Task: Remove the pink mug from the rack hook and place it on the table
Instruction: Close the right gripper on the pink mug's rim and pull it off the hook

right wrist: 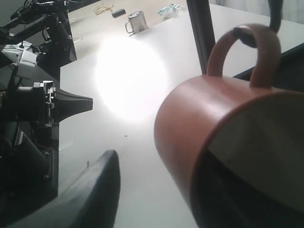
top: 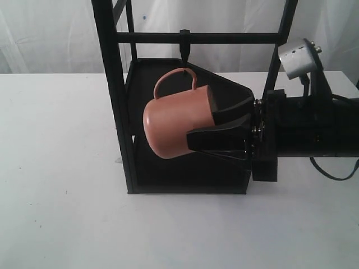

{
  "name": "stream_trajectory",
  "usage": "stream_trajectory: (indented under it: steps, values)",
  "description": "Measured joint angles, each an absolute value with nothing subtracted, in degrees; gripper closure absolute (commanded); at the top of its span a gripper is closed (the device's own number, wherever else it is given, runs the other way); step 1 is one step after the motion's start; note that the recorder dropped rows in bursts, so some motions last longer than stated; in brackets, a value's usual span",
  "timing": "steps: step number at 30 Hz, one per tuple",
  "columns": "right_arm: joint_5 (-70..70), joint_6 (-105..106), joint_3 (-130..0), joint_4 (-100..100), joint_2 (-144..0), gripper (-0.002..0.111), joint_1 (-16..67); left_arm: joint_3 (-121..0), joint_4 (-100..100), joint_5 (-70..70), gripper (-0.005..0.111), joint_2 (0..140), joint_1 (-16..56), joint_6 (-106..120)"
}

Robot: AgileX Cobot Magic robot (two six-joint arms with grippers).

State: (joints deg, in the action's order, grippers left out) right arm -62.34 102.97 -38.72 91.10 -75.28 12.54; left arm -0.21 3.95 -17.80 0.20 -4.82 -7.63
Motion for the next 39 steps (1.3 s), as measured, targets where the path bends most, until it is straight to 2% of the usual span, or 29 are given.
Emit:
stream_trajectory:
  steps: [6,13,16,39]
  values:
    - [-62.22,102.97,-38.72,91.10,-75.28,0.077,12.54,-0.21,3.95,-17.80,0.107,0.20,-4.82,-7.63]
    - [-62.12,102.97,-38.72,91.10,-75.28,0.101,12.54,-0.21,3.95,-17.80,0.107,0.20,-4.82,-7.63]
    - [-62.12,102.97,-38.72,91.10,-75.28,0.108,12.54,-0.21,3.95,-17.80,0.107,0.20,-4.82,-7.63]
    - [-64.12,103.00,-38.88,90.99,-75.40,0.108,12.54,-0.21,3.95,-17.80,0.107,0.20,-4.82,-7.63]
